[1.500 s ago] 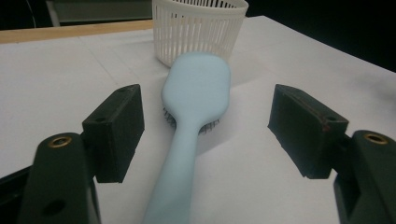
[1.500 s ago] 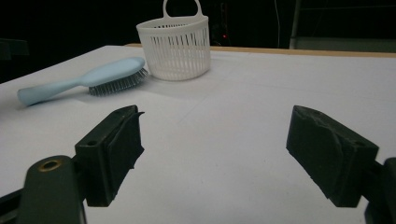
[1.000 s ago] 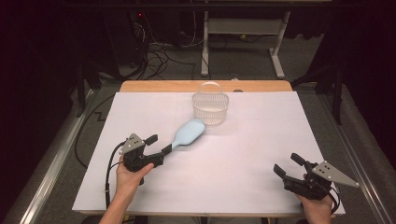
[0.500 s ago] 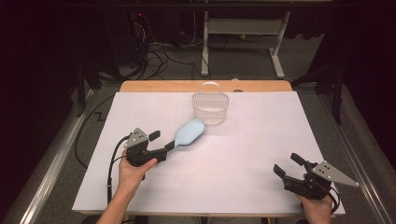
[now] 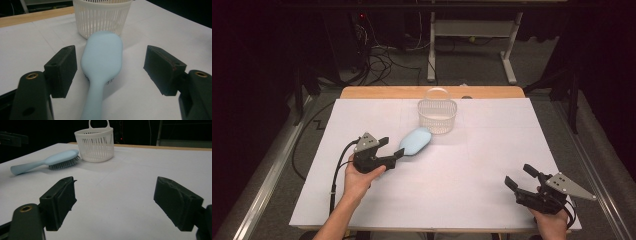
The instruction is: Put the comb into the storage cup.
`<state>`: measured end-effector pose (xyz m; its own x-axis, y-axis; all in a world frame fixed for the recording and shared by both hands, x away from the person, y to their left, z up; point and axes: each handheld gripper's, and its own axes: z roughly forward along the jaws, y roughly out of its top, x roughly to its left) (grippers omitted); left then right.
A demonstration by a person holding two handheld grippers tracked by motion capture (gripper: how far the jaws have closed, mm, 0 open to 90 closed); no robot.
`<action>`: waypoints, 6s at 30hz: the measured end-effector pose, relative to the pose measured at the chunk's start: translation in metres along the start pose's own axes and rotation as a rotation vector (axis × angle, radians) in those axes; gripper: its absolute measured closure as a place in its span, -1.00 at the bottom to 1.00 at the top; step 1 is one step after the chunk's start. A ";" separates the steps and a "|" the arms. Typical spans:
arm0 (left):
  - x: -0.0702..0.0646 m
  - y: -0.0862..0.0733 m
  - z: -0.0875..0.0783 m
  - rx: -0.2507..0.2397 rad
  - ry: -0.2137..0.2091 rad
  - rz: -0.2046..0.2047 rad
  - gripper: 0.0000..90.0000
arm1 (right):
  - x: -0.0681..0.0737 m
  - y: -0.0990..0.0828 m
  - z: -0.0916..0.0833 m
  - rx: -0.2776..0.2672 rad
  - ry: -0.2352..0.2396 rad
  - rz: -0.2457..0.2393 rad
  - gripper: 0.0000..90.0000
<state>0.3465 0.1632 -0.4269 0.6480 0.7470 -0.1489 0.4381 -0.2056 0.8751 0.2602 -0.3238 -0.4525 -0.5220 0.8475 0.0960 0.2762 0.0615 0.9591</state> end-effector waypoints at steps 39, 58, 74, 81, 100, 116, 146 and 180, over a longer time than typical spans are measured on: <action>0.006 0.023 0.041 0.424 0.046 0.091 -0.29 | 0.000 0.000 0.000 -0.001 0.009 0.004 -0.59; 0.009 0.016 0.055 0.567 0.080 0.101 -0.06 | 0.000 0.000 0.001 0.003 0.003 0.013 -0.59; 0.011 0.010 0.070 0.605 0.094 0.097 0.13 | 0.000 0.000 0.001 0.005 0.002 0.010 -0.59; 0.007 0.014 0.075 0.614 0.087 0.119 0.31 | 0.000 0.000 0.001 0.007 0.002 0.007 -0.59; 0.001 0.013 0.072 0.619 0.100 0.189 0.52 | 0.000 -0.001 0.001 0.012 0.004 0.003 -0.59; -0.001 0.013 0.060 0.548 0.073 0.165 0.53 | 0.000 -0.001 0.002 0.014 0.003 0.001 -0.59; -0.010 0.002 0.022 0.376 0.006 0.112 0.53 | 0.000 -0.001 0.002 0.016 -0.007 0.005 -0.59; -0.026 -0.037 -0.031 0.164 -0.046 0.035 0.53 | 0.015 0.006 0.007 0.025 0.005 -0.043 -0.56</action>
<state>0.2941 0.1709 -0.4414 0.6906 0.7087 -0.1439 0.5083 -0.3342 0.7937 0.2592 -0.3071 -0.4472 -0.5376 0.8413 0.0558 0.2737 0.1115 0.9553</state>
